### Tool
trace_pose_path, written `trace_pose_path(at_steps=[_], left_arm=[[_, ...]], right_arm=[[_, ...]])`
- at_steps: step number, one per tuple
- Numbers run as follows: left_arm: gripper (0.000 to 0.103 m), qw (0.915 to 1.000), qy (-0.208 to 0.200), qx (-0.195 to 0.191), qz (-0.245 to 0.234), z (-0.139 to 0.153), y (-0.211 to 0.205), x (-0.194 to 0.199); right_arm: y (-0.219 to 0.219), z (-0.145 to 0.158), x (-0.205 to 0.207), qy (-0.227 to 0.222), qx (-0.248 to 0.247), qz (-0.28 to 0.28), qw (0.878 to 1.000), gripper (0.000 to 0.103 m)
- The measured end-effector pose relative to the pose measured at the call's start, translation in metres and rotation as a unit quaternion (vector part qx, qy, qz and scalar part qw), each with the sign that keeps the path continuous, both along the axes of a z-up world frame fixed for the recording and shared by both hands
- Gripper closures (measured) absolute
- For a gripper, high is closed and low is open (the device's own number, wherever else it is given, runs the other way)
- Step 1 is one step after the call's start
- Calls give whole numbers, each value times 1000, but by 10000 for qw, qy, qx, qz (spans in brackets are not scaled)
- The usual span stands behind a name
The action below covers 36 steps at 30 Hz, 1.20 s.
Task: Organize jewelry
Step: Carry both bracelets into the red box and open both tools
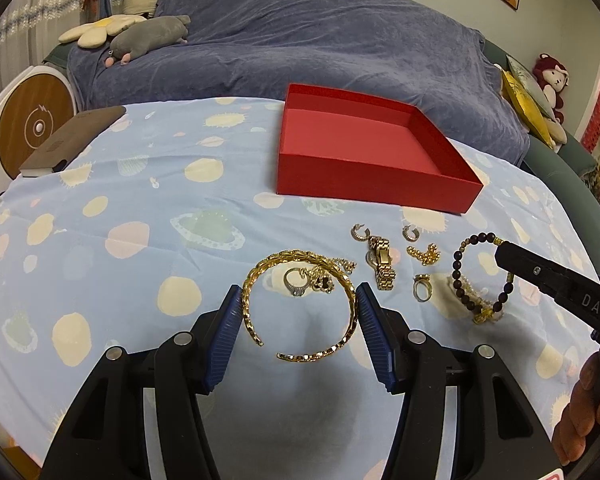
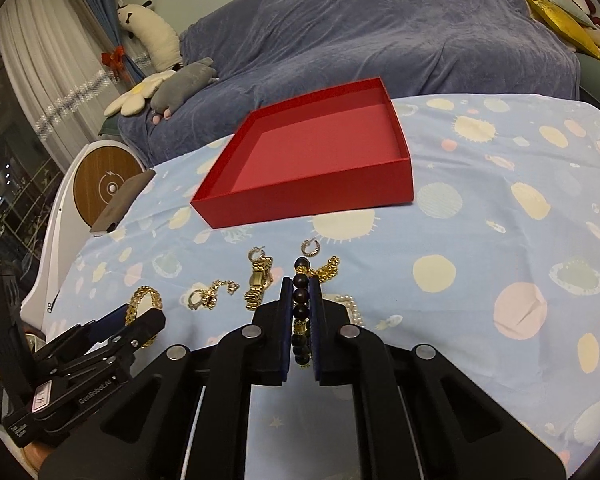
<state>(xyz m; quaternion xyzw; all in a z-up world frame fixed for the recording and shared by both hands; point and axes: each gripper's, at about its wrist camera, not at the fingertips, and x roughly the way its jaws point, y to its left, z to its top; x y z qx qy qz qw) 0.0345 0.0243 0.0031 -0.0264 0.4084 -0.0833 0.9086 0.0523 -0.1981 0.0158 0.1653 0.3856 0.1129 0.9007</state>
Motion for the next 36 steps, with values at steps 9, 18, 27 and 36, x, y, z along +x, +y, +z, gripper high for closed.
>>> trace_pose_path(at_steps=[9, 18, 27, 36], left_arm=[[48, 9991, -231, -229, -279, 63, -12, 62], [48, 9979, -264, -246, -544, 78, -44, 197], [48, 9966, 589, -404, -409, 15, -66, 314], [37, 9990, 333, 126, -270, 16, -73, 316]], right_arm=[[-7, 74, 54, -463, -114, 215, 9986, 96], [-14, 84, 189, -320, -243, 103, 9991, 96], [-18, 21, 295, 446, -222, -100, 9987, 96], [-50, 13, 276, 249, -834, -677, 9939, 66]])
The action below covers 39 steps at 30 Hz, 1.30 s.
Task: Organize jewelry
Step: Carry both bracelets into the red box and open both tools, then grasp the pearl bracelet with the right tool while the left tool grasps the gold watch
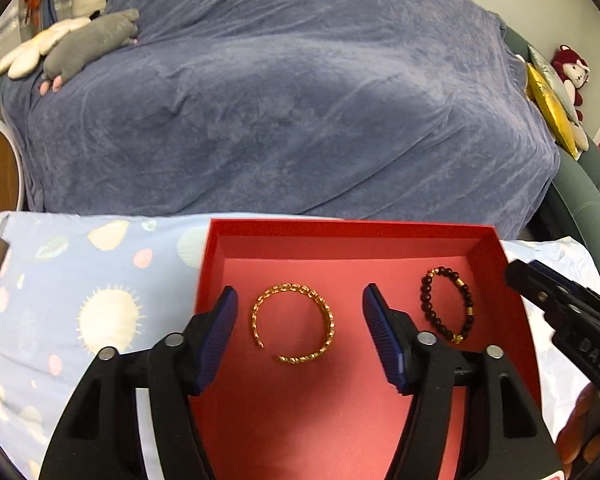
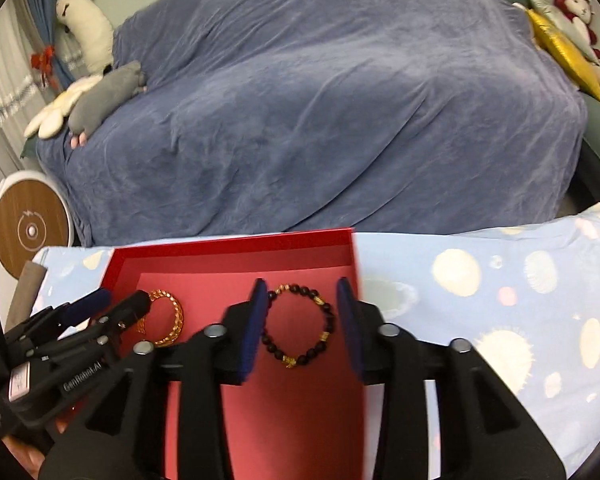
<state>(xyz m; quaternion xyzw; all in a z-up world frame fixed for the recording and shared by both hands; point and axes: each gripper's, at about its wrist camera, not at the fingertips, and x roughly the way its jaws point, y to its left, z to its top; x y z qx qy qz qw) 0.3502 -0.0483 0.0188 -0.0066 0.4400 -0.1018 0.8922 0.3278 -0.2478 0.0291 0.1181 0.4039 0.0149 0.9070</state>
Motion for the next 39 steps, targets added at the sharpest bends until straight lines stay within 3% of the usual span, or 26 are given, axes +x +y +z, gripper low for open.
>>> trace_pose_path(at_steps=[3, 6, 9, 13, 18, 24, 28, 34, 39], left_arm=[[31, 9995, -311, -47, -43, 22, 12, -29], [24, 9982, -583, -164, -15, 44, 31, -73], [20, 9979, -635, -135, 34, 58, 45, -120], [20, 9983, -544, -161, 120, 55, 64, -185], [20, 9988, -345, -176, 290, 25, 82, -246], [20, 9997, -113, 227, 53, -15, 78, -269], [20, 9997, 75, 240, -76, -34, 75, -274], [20, 9996, 106, 195, -156, -36, 71, -275], [20, 9995, 159, 177, -190, -36, 70, -274]], right_arm=[[-6, 20, -48, -209, -207, 156, 9994, 65], [-4, 37, -107, -399, -350, 348, 9980, 47], [2, 45, -165, -449, -330, 596, 9967, 44], [10, 36, -230, -328, -136, 739, 9966, 42], [16, 3, -279, -61, -18, 685, 9976, 42], [27, -35, -298, 305, -300, 690, 9967, 42], [35, -41, -299, 276, -544, 850, 9945, 42], [39, -53, -287, 437, -530, 964, 9930, 49], [45, -62, -275, 472, -661, 1006, 9916, 49]])
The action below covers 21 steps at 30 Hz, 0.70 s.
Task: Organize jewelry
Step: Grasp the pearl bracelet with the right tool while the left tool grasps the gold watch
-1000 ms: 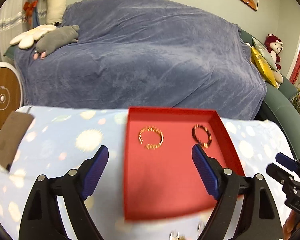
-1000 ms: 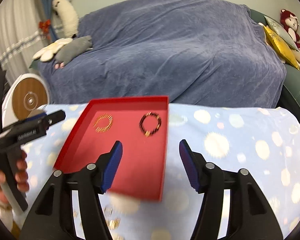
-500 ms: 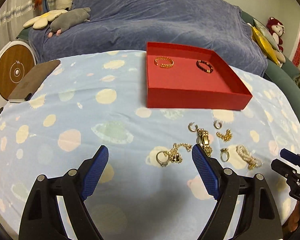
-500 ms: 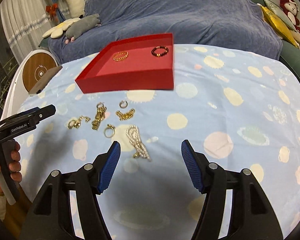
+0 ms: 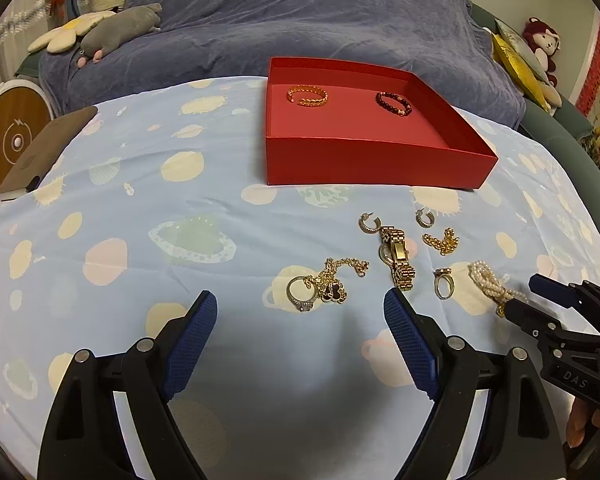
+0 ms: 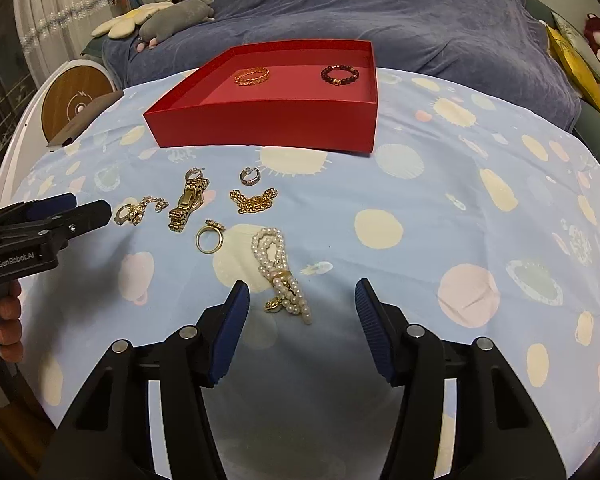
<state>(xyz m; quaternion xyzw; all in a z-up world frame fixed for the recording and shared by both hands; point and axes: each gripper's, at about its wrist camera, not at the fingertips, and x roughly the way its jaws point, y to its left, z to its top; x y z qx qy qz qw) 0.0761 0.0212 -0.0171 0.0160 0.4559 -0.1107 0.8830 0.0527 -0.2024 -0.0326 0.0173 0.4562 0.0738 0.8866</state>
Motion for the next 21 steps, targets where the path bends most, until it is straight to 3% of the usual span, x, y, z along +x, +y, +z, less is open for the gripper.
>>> trace_pose_path(at_steps=[8, 11, 15, 21], left_arm=[[20, 9999, 77, -72, -42, -3, -1, -2], [20, 9999, 99, -114, -2, -3, 0, -1], [20, 9997, 149, -201, -19, -4, -5, 2], [20, 9992, 67, -248, -299, -3, -29, 9]], right_arm=[[4, -11, 12, 137, -2, -1, 9999, 53], [5, -10, 12, 105, -55, 44, 9999, 64], [6, -9, 12, 102, -77, 74, 9999, 86], [-2, -2, 9, 88, 113, -31, 9999, 87]])
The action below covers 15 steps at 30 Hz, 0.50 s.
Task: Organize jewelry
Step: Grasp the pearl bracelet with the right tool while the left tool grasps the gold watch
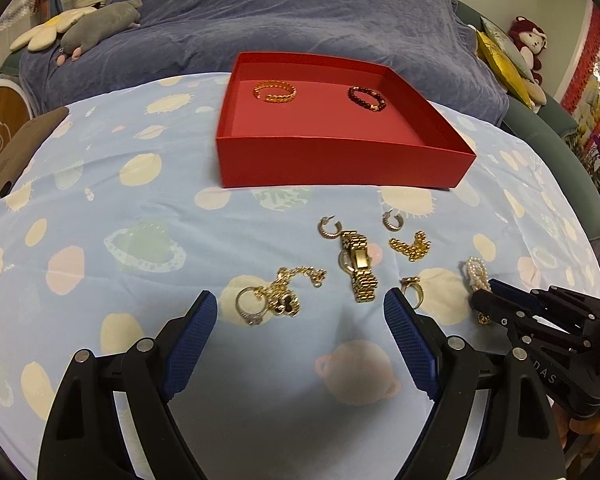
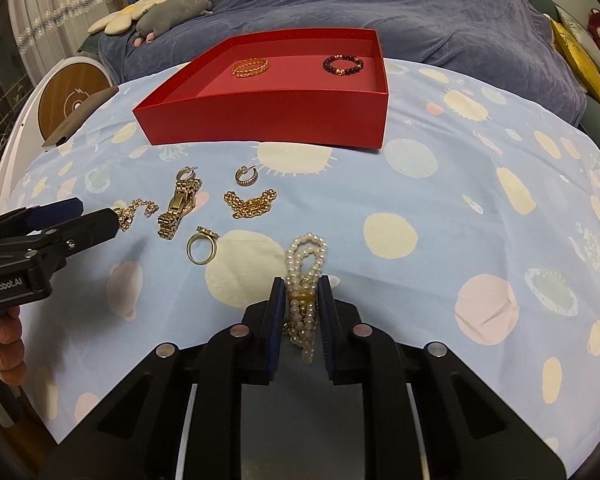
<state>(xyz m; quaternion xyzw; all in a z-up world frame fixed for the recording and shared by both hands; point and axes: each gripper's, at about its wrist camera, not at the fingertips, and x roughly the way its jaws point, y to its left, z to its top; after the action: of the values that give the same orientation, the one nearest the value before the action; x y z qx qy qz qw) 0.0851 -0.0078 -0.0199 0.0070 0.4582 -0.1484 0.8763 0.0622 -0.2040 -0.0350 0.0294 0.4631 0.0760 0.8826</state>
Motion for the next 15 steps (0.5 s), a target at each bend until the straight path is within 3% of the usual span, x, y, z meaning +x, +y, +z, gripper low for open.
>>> trace_pose_path(at_steps=[5, 7, 15], left_arm=[[24, 9998, -73, 64, -163, -7, -24, 13], [33, 9998, 2, 58, -177, -12, -29, 21], [48, 9999, 102, 61, -118, -22, -41, 38]], right_arm=[[-7, 4, -1, -2, 163, -67, 9998, 87], [-9, 4, -1, 12, 198, -76, 9998, 87], [-20, 4, -5, 18, 281, -174, 9995, 87]])
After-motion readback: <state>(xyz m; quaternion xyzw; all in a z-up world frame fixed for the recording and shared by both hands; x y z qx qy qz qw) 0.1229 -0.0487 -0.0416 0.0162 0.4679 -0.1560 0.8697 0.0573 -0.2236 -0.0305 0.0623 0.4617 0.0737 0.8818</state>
